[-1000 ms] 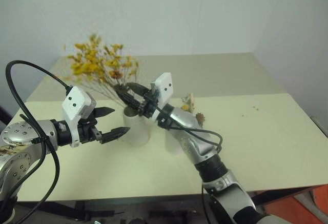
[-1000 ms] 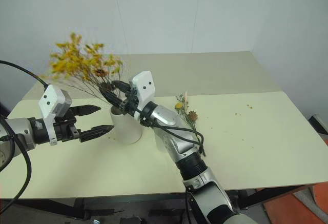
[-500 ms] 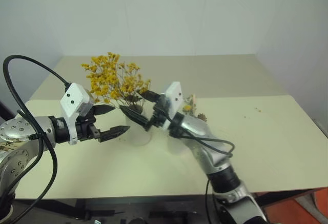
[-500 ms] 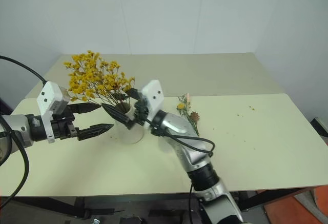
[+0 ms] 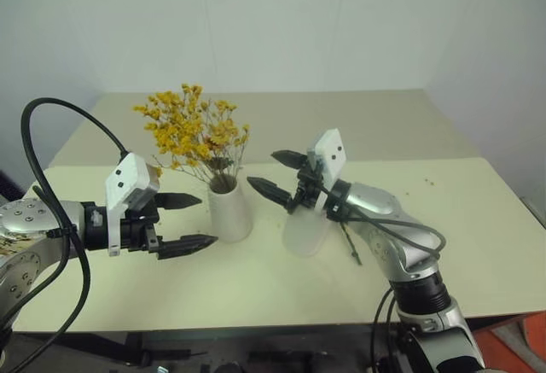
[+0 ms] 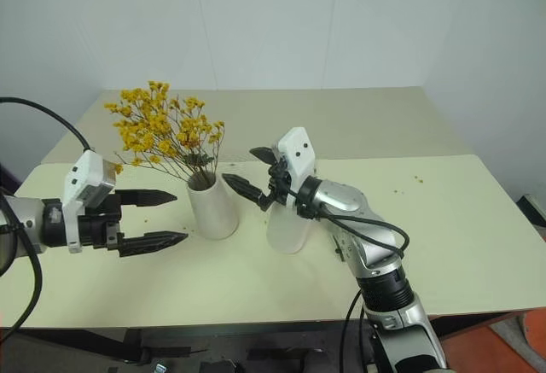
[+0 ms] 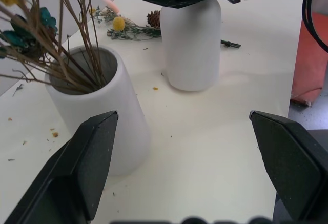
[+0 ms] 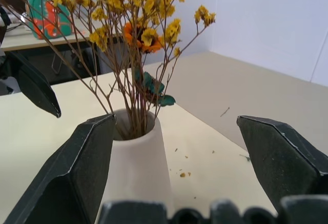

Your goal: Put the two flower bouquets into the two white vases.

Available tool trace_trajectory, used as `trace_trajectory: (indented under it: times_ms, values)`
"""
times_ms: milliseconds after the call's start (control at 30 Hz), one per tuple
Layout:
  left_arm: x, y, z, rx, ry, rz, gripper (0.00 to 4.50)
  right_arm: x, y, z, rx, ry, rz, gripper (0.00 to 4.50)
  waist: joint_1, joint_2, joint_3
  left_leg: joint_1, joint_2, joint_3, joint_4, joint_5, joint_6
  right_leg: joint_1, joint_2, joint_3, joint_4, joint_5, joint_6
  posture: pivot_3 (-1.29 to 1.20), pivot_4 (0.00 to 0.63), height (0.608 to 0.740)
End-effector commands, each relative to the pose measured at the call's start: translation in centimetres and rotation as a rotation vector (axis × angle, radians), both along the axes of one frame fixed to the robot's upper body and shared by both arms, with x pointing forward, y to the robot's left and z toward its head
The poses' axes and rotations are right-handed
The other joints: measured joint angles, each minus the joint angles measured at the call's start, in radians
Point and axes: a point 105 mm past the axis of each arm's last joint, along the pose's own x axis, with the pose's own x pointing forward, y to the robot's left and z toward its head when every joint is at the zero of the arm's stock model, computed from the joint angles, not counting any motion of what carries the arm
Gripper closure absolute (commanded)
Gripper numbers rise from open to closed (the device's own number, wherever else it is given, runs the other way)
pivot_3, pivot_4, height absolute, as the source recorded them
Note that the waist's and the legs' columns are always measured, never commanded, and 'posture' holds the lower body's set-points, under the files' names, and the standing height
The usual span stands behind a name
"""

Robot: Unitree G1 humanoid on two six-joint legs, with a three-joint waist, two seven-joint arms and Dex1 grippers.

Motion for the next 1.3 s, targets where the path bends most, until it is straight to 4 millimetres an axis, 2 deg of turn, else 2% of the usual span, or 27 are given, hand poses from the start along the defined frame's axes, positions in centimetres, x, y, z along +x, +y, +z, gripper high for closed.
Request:
trace_trajectory:
  times_ms: [33, 433, 600, 800, 933, 1033, 1100, 1167, 1300]
  values:
    - [0.0, -0.4, 0.7, -0.002, -0.039, -0.032, 0.00, -0.9, -0.1, 2.1, 0.043, -0.057, 0.009, 0.06, 0.002, 0.000, 0.000, 0.000, 0.000, 0.000, 0.000, 0.000, 0.000, 0.000, 0.000, 0.000, 0.000, 0.000, 0.000, 0.00, 0.150, 0.740]
    - [-0.6, -2.9, -0.1, -0.026, 0.017, -0.182, 0.00, -3.1, -0.3, 3.8, 0.068, -0.050, 0.036, 0.06, 0.006, 0.000, 0.000, 0.000, 0.000, 0.000, 0.000, 0.000, 0.000, 0.000, 0.000, 0.000, 0.000, 0.000, 0.000, 0.00, 0.150, 0.740]
    - [-0.4, -4.5, 0.0, -0.061, 0.020, -0.257, 0.00, -2.5, -1.5, 3.8, 0.053, -0.034, 0.002, 0.06, 0.007, 0.000, 0.000, 0.000, 0.000, 0.000, 0.000, 0.000, 0.000, 0.001, 0.000, -0.001, 0.000, 0.000, 0.000, 0.00, 0.150, 0.740]
    - [0.3, -6.2, 0.2, -0.113, 0.026, -0.326, 0.00, -1.2, -5.7, 4.4, -0.007, -0.025, -0.084, 0.06, 0.011, 0.000, 0.000, -0.001, 0.000, 0.000, 0.001, 0.000, 0.000, 0.000, 0.000, -0.001, -0.001, 0.000, 0.000, 0.00, 0.150, 0.740]
    - [0.4, -7.2, 0.1, -0.133, 0.037, -0.365, 0.00, -1.2, -8.2, 5.1, -0.069, -0.014, -0.080, 0.06, 0.009, -0.001, 0.000, -0.002, 0.000, 0.000, 0.001, 0.000, 0.000, 0.000, 0.000, -0.001, -0.001, 0.000, 0.000, 0.00, 0.150, 0.740]
    - [0.3, -8.2, -0.2, -0.139, 0.062, -0.399, 0.00, -1.2, -10.8, 5.3, -0.182, 0.007, -0.071, 0.06, 0.009, -0.001, 0.001, -0.002, 0.000, 0.000, 0.001, 0.000, 0.000, 0.000, 0.000, -0.001, -0.001, 0.000, 0.000, 0.00, 0.150, 0.740]
    - [0.2, -8.6, -0.4, -0.134, 0.067, -0.416, 0.00, -0.5, -12.8, 5.4, -0.212, 0.054, -0.112, 0.06, 0.009, -0.001, 0.001, -0.002, 0.000, 0.000, 0.001, 0.000, 0.000, 0.001, 0.000, -0.001, -0.002, 0.000, 0.000, 0.00, 0.150, 0.740]
    - [0.4, -8.7, -0.4, -0.134, 0.066, -0.413, 0.00, 0.6, -14.8, 4.3, -0.301, 0.129, -0.194, 0.06, 0.008, -0.001, 0.001, -0.002, 0.000, 0.001, 0.002, 0.000, 0.000, 0.001, 0.000, -0.001, -0.002, 0.000, 0.000, 0.00, 0.150, 0.740]
    - [0.8, -8.8, -0.4, -0.135, 0.066, -0.401, 0.00, 2.9, -19.0, 0.1, -0.503, 0.406, -0.432, 0.06, 0.006, -0.001, 0.001, -0.002, 0.000, 0.001, 0.002, 0.000, 0.001, 0.001, 0.000, -0.001, -0.002, 0.000, 0.000, 0.00, 0.150, 0.740]
